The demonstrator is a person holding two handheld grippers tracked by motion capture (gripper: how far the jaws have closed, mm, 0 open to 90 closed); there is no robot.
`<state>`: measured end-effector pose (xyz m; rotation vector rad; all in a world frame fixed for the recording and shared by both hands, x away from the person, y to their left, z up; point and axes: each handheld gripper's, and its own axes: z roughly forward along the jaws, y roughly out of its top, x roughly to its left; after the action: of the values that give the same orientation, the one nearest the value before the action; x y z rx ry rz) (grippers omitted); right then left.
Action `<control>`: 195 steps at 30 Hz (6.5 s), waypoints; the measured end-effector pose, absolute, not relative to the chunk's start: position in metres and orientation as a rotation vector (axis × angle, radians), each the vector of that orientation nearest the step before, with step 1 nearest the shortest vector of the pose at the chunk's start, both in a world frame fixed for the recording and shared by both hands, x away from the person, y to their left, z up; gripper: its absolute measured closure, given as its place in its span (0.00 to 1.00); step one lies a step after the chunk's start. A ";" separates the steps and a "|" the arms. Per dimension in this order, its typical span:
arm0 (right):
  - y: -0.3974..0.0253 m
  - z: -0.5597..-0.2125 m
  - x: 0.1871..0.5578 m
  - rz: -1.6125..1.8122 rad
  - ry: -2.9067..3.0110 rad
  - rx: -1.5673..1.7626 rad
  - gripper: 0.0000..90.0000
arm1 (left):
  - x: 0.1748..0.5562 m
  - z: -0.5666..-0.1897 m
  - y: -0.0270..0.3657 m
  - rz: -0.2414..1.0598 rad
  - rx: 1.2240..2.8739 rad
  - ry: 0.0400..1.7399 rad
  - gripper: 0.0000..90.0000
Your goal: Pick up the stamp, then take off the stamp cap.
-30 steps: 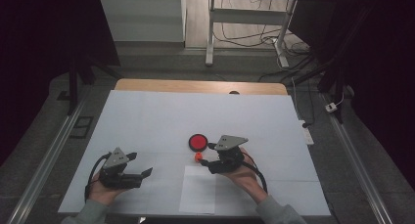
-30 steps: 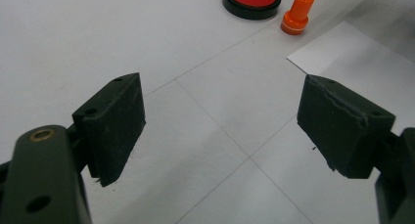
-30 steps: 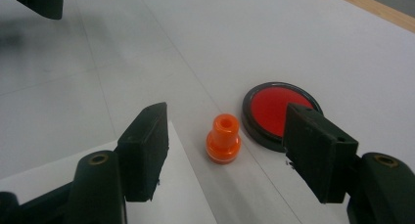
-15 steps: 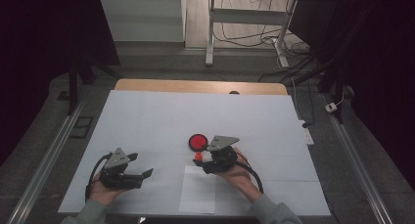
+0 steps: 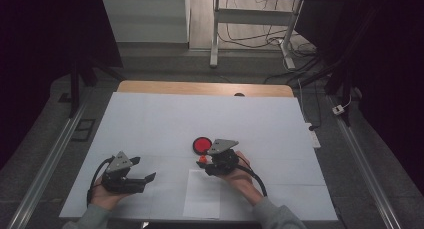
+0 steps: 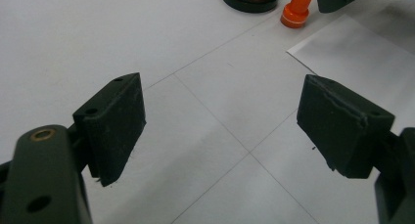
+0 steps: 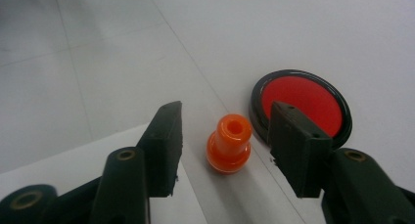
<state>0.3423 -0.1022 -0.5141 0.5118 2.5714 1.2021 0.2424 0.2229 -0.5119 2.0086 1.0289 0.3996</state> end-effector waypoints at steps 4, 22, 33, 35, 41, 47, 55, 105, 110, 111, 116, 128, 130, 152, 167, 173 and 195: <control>-0.102 -0.516 0.344 1.188 2.558 0.518 0.58 | 0.242 -0.512 0.222 0.401 2.010 1.028 0.20; -0.096 -0.523 0.345 1.130 2.556 0.466 0.77 | 0.243 -0.513 0.223 0.397 2.013 1.025 0.21; -0.096 -0.522 0.343 1.166 2.554 0.448 0.80 | 0.243 -0.513 0.223 0.397 2.017 1.022 0.21; -0.096 -0.521 0.343 1.189 2.549 0.458 0.80 | 0.243 -0.513 0.223 0.397 2.018 1.022 0.21; -0.099 -0.517 0.342 1.223 2.535 0.473 0.80 | 0.243 -0.514 0.222 0.396 2.022 1.022 0.21; -0.103 -0.512 0.343 1.258 2.509 0.482 0.80 | 0.243 -0.515 0.222 0.392 2.021 1.026 0.21; -0.109 -0.504 0.342 1.296 2.476 0.488 0.80 | 0.244 -0.516 0.222 0.394 2.018 1.031 0.22; -0.186 -0.471 0.310 1.420 2.330 0.593 0.80 | 0.248 -0.521 0.214 0.405 2.016 1.024 0.23; -0.199 -0.470 0.308 1.435 2.307 0.629 0.80 | 0.248 -0.521 0.215 0.406 2.019 1.023 0.23; -0.201 -0.470 0.307 1.438 2.304 0.629 0.80 | 0.248 -0.522 0.215 0.407 2.019 1.024 0.23; -0.211 -0.469 0.302 1.449 2.285 0.637 0.80 | 0.248 -0.521 0.217 0.411 2.006 1.037 0.23; -0.221 -0.468 0.299 1.444 2.268 0.635 0.80 | 0.250 -0.522 0.215 0.408 2.016 1.032 0.23; -0.221 -0.469 0.299 1.442 2.269 0.638 0.80 | 0.250 -0.522 0.216 0.407 2.018 1.031 0.23; -0.222 -0.471 0.301 1.432 2.276 0.637 0.80 | 0.254 -0.515 0.205 0.412 2.024 0.988 0.23; -0.218 -0.471 0.301 1.437 2.284 0.628 0.80 | 0.264 -0.505 0.173 0.393 2.065 0.894 0.24; -0.216 -0.471 0.301 1.444 2.288 0.624 0.80 | 0.269 -0.500 0.158 0.376 2.072 0.851 0.25; -0.207 -0.469 0.303 1.506 2.294 0.627 0.80 | 0.284 -0.492 0.105 0.329 2.111 0.724 0.26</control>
<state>0.3027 -0.2065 -0.4687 0.6269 2.2945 1.5056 0.2836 0.1055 -0.4920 2.1105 0.7237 0.3291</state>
